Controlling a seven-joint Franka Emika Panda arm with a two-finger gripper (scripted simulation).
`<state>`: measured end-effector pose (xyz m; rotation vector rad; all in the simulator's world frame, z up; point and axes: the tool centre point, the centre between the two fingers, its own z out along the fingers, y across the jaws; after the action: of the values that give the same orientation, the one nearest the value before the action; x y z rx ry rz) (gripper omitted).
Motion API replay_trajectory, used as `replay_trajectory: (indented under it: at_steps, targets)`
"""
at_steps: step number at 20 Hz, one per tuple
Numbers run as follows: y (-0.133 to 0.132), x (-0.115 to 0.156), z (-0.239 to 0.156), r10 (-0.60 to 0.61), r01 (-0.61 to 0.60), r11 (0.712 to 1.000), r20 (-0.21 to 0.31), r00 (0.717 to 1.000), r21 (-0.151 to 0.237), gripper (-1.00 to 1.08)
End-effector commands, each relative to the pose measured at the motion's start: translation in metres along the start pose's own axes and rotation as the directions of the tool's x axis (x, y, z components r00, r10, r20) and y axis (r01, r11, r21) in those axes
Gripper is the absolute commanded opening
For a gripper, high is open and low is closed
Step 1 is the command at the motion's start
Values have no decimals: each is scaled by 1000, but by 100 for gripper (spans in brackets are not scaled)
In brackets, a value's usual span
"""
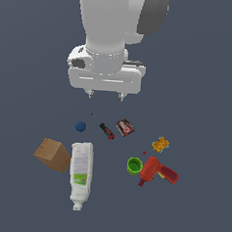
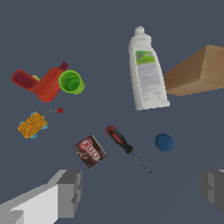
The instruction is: Pick up a designated object from a clutter of objects.
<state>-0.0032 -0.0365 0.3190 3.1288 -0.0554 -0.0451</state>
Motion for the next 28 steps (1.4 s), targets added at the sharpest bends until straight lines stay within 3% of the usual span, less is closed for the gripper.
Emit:
replay_trajectory:
  at_steps: [1, 15, 28]
  targets:
    - [0, 0, 0, 0, 0, 1000, 0, 1000, 0, 100]
    - [-14, -3, -9, -40, 39, 999, -7, 999, -26, 100]
    - [30, 3, 59, -44, 44, 999, -11, 999, -10, 100]
